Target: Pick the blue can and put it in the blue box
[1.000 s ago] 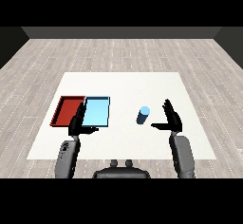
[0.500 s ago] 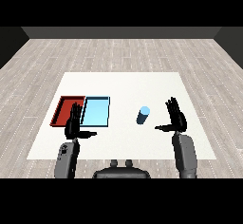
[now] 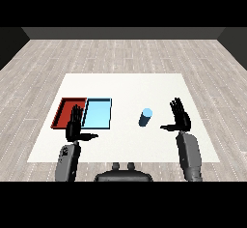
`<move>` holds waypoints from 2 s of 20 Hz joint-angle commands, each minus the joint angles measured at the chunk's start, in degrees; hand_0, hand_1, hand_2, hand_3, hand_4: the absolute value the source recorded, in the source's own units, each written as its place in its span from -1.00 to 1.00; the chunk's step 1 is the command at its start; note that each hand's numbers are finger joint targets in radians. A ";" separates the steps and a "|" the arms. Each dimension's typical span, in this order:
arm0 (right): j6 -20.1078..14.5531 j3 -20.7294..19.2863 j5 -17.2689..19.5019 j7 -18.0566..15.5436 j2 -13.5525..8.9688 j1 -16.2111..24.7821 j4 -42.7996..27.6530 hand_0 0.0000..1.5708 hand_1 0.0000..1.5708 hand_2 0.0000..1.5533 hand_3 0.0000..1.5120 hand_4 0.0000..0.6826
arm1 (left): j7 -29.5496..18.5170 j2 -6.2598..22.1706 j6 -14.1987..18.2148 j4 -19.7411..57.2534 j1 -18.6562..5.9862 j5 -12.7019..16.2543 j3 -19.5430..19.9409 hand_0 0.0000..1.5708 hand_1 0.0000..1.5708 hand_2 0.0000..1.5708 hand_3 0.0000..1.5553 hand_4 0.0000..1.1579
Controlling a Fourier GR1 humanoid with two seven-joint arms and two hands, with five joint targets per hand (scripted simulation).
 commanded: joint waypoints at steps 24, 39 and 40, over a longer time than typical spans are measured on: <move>-6.63 3.64 0.58 1.56 5.64 -9.49 16.05 -1.00 -1.00 -1.00 -1.00 -1.00 | -0.09 1.03 -0.95 1.60 -2.46 3.44 2.47 -1.00 -1.00 -1.00 -1.00 -1.00; -3.70 4.27 1.53 -6.80 6.29 -11.76 27.95 -1.00 -1.00 -1.00 -1.00 -1.00 | 2.78 0.88 1.59 -1.81 -2.66 2.41 1.16 -1.00 -1.00 -1.00 -1.00 -1.00; -3.85 3.78 1.01 -7.61 6.48 -13.06 29.76 -1.00 -1.00 -1.00 -1.00 -1.00 | -2.01 -0.15 1.00 0.39 -0.06 1.47 0.64 -1.00 -1.00 -1.00 -1.00 -1.00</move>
